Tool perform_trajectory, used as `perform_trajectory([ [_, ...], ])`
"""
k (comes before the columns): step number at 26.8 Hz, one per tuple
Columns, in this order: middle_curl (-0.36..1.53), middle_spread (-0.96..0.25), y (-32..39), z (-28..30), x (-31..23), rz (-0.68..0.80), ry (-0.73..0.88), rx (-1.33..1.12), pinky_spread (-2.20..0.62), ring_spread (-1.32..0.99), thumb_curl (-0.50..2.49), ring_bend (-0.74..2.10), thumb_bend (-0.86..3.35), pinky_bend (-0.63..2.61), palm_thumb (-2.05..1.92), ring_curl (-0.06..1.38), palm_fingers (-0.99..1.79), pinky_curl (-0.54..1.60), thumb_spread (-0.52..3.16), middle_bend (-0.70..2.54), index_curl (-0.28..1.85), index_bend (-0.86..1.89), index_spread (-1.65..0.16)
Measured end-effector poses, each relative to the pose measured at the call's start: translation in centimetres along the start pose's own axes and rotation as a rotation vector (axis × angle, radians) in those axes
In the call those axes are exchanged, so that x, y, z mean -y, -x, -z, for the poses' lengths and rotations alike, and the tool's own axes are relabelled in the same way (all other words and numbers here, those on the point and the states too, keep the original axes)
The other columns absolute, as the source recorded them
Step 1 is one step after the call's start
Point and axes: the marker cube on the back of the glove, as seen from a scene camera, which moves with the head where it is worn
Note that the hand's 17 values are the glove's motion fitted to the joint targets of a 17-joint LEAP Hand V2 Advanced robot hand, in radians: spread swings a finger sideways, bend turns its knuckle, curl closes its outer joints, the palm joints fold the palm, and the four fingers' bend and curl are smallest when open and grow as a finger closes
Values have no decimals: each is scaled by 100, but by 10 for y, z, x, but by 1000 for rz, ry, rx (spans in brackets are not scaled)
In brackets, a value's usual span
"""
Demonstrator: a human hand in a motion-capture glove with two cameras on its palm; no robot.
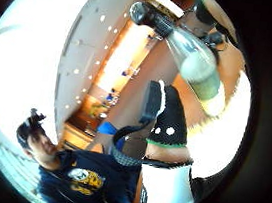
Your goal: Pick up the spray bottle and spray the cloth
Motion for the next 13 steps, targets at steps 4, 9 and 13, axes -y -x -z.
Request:
perform_trajectory([
  [4, 36, -4, 24, 3, -90, 44, 12, -28, 10, -7, 46, 34, -1, 39, 69, 30, 75, 31, 123, 25, 23, 27, -30],
  [9, 36, -4, 1, -3, -176, -71, 2, -219, 15, -7, 46, 31, -1, 30, 71, 30, 80, 30, 124, 24, 28, 29, -29],
  [13, 36, -4, -46, 0, -201, -107, 62, -544, 19, -7, 45, 29, -1, 23, 72, 30, 81, 29, 124, 24, 31, 28, -28],
])
